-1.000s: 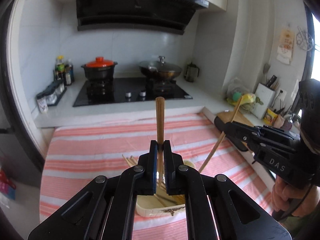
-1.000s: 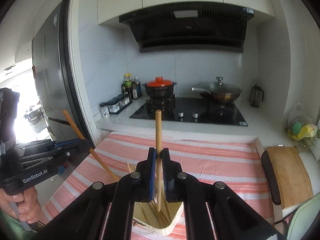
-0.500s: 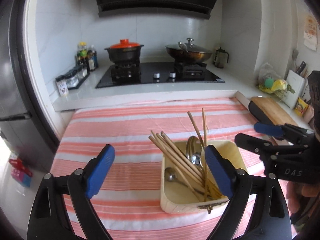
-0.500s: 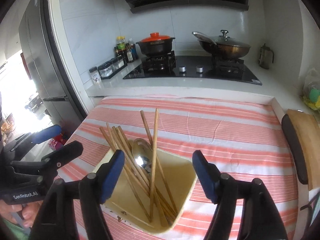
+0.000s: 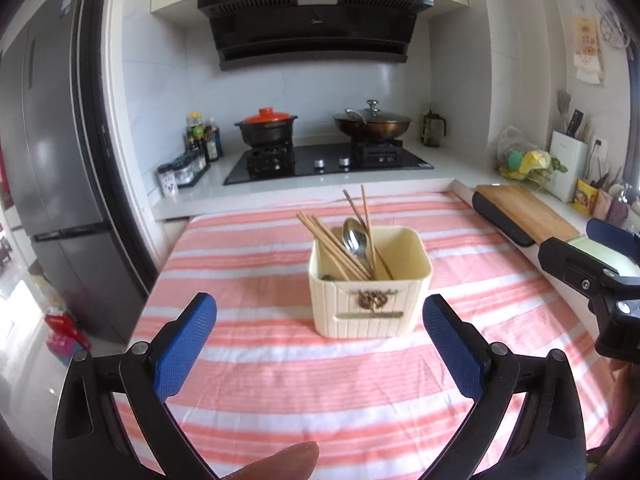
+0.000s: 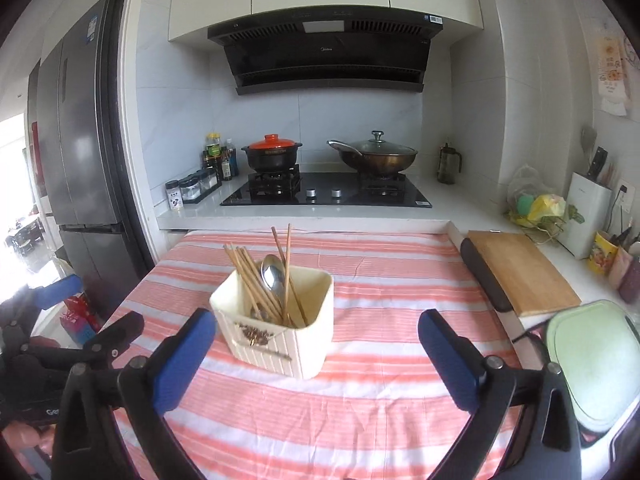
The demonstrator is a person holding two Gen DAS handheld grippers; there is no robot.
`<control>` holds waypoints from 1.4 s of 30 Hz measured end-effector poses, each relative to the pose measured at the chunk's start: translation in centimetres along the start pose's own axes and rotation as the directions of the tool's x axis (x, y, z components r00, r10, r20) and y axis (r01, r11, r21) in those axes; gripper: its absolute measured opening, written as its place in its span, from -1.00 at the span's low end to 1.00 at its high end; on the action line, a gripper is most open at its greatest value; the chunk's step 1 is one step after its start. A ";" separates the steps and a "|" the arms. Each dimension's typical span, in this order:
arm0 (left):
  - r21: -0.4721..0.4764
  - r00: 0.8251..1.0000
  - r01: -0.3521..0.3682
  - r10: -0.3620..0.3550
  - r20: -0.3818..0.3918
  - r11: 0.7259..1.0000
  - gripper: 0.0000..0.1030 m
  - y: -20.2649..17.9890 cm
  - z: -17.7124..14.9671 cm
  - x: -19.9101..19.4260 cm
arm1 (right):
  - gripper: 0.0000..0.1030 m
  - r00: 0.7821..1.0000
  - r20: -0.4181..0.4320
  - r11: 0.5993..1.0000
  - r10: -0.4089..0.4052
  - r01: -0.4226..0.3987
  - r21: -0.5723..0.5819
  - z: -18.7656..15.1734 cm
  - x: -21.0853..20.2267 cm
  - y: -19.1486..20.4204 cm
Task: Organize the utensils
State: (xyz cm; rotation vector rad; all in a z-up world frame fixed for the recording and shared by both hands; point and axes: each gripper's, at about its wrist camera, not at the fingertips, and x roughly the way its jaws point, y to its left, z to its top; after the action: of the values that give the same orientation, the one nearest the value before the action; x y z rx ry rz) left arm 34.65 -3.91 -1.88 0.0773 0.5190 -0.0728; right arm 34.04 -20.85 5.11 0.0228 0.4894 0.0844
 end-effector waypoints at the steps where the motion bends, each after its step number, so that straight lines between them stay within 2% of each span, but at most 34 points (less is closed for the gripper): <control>1: -0.004 1.000 -0.014 0.014 -0.010 1.000 0.99 -0.1 -0.4 -0.7 | 1.00 1.000 0.005 1.000 -0.009 0.009 0.000 -0.5 -1.0 0.1; 5: 0.007 0.994 -0.112 0.112 0.011 0.994 0.99 -0.8 -1.6 -3.8 | 1.00 1.000 -0.019 0.999 -0.023 0.023 -0.032 -2.2 -3.4 0.9; 7: -0.005 0.991 -0.131 0.131 0.019 0.991 0.99 -0.7 -1.8 -5.2 | 1.00 1.000 -0.005 0.999 -0.029 0.029 -0.045 -2.6 -4.6 1.3; 17: -0.035 0.992 -0.110 0.113 0.065 0.993 0.99 -0.6 -1.4 -9.7 | 1.00 0.999 0.051 0.998 0.005 -0.002 -0.059 -2.7 -8.8 2.3; 42: -0.075 0.989 -0.123 0.129 0.078 0.990 0.99 0.9 -1.4 -12.9 | 1.00 0.996 0.085 0.996 0.015 -0.007 -0.086 -2.9 -12.1 3.8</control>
State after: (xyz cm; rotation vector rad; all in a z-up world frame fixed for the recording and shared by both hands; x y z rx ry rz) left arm 22.84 -2.25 3.42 0.0387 0.4323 0.0659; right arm 21.73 -18.07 8.37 -0.0548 0.4000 0.1149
